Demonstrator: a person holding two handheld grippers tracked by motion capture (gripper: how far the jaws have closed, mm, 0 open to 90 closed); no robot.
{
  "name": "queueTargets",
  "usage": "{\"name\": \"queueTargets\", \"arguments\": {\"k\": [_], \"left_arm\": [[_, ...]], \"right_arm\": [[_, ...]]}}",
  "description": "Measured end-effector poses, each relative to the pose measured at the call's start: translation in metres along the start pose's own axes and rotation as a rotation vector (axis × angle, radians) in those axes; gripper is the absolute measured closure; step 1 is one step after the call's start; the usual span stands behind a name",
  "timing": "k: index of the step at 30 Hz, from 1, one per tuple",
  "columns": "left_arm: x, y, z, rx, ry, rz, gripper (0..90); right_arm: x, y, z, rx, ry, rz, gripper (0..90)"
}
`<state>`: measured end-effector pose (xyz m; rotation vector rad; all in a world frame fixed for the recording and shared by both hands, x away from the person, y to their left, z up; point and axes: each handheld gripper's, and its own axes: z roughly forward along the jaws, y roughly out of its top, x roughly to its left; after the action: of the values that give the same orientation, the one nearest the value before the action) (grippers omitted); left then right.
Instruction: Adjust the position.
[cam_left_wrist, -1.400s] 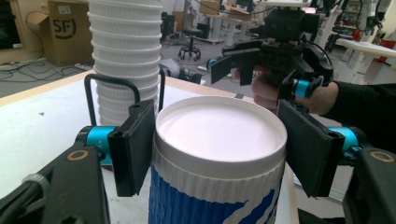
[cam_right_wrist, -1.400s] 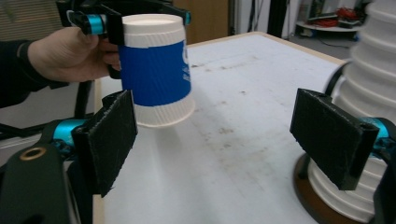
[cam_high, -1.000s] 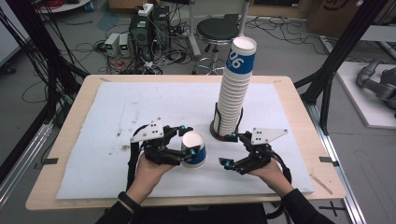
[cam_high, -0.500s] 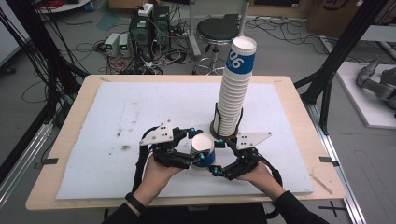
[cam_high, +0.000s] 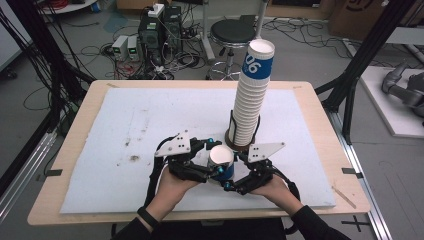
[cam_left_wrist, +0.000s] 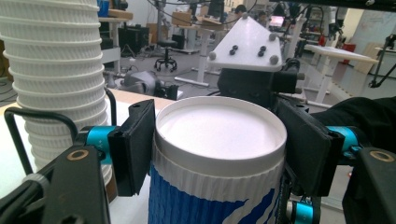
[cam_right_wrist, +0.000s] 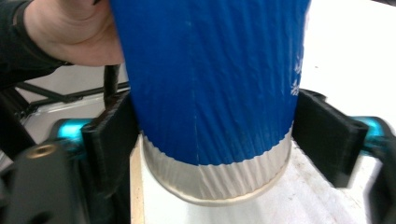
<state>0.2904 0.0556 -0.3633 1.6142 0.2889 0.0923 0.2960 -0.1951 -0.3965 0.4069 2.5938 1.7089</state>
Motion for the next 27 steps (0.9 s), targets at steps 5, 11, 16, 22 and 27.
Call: {"name": "queueTargets", "arguments": {"k": [5,11,16,22,27], "left_arm": [[0.001,0.002,-0.001,0.023,0.000,-0.009,29.8],[0.004,0.009,-0.002,0.102,-0.012,-0.017,25.3],[0.006,0.014,-0.003,0.174,-0.019,-0.030,24.2],[0.007,0.012,-0.002,0.243,-0.004,-0.037,25.2],[0.008,0.013,-0.003,0.250,-0.005,-0.028,28.0]], "right_arm": [[-0.001,0.001,-0.002,0.011,-0.003,-0.030,21.8],[-0.001,0.003,-0.006,0.023,0.001,-0.032,23.5],[-0.001,0.005,-0.008,0.047,0.007,-0.052,24.2],[0.000,0.004,-0.007,0.057,0.013,-0.056,25.6],[0.000,0.005,-0.008,0.049,0.016,-0.063,26.4]]}}
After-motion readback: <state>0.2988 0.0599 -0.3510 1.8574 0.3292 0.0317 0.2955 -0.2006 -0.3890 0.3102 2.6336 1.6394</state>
